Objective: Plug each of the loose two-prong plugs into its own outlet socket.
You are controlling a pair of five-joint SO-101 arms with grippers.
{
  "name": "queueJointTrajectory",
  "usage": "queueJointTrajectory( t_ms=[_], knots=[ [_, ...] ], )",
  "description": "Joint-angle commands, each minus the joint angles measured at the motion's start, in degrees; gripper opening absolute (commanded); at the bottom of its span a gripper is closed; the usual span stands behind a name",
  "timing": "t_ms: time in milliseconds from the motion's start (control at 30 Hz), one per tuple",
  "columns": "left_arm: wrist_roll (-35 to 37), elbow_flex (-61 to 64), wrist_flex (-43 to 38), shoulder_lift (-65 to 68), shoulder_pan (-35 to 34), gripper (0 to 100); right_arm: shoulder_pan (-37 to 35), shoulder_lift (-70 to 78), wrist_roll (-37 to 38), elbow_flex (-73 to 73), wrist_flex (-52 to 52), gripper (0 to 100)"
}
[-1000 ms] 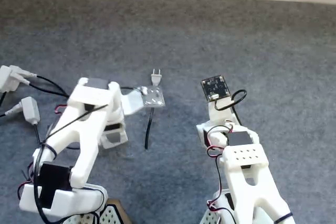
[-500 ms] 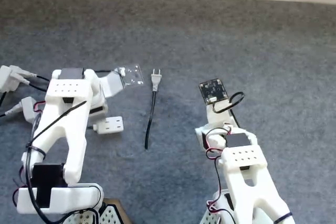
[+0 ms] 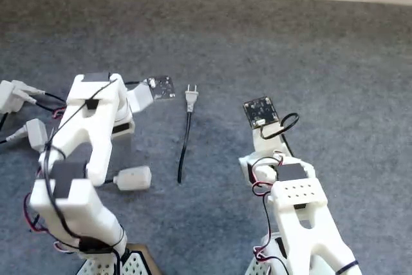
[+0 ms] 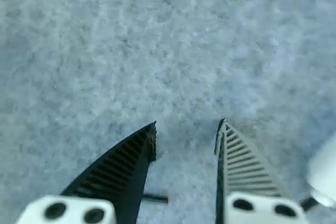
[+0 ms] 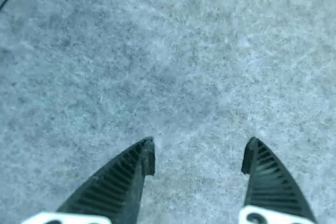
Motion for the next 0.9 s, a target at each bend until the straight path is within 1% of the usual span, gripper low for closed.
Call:
queueJointTrajectory(
  t_ms=[0,67,167,233,300,433,533,600,700,867],
  knots=[
    [1.49,-8.4,0.26,4.53,-0.57,19,-0.4,0.04,0.7,-0.4,-1.01,26.6],
    [1.58,-11.03,4.48,3.91,-0.66,19,-0.4,0.04,0.7,-0.4,-1.01,26.6],
    [1.93,-13.23,17.58,0.92,1.19,19,-0.4,0.04,0.7,-0.4,-1.01,26.6],
    [1.76,-11.56,24.97,-1.71,3.47,19,-0.4,0.04,0.7,-0.4,-1.01,26.6],
    [1.76,-7.25,28.31,-4.18,5.05,19,-0.4,0.04,0.7,-0.4,-1.01,26.6],
    [1.76,5.05,27.43,-10.33,7.78,14,-0.4,0.04,0.7,-0.4,-1.01,26.6],
    [1.85,11.91,26.37,-16.22,8.31,16,-0.4,0.04,0.7,-0.4,-1.01,26.6],
    [1.93,15.78,22.42,-20.44,7.96,19,-0.4,0.04,0.7,-0.4,-1.01,26.6],
    [1.85,22.2,15.03,-25.27,7.25,21,-0.4,0.04,0.7,-0.4,-1.01,26.6],
    [1.85,32.31,2.46,-26.59,7.25,21,-0.4,0.04,0.7,-0.31,-1.01,26.6]
  ],
)
